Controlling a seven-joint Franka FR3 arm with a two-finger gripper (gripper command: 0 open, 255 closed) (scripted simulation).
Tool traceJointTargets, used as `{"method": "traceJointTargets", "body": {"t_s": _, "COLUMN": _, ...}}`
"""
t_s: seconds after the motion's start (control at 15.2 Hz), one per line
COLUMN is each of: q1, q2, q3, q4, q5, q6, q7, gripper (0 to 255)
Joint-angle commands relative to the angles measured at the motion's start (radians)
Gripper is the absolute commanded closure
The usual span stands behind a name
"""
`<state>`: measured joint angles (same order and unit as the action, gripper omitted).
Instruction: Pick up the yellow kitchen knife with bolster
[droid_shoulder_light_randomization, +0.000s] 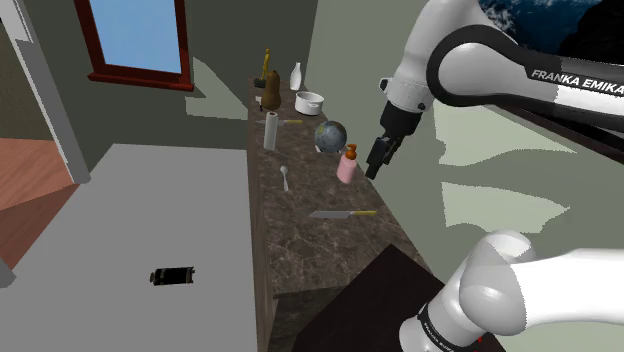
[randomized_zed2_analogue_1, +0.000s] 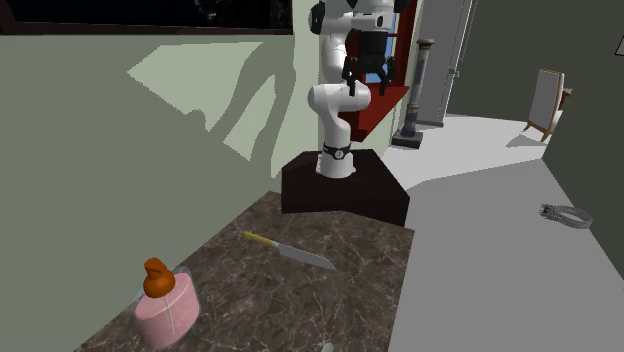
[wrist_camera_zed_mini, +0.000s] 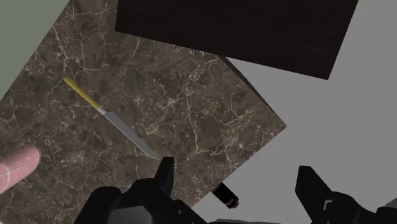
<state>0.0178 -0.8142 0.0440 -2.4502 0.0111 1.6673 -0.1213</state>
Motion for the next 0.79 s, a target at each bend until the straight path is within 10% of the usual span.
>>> {"method": "traceJointTargets", "body": {"t_s": 0.0, "q1": 0.0, "q2": 0.0, "q3": 0.0, "q4": 0.0, "q5": 0.0, "q6": 0.0, "q7": 0.0, "gripper": 0}}
{"method": "traceJointTargets", "body": {"t_s": 0.73, "q1": -0.012, "q2": 0.079, "q3": -0.238, "q4": -0.238, "q5": -0.143, "q6": 0.343, "q7": -0.387, "gripper": 0}}
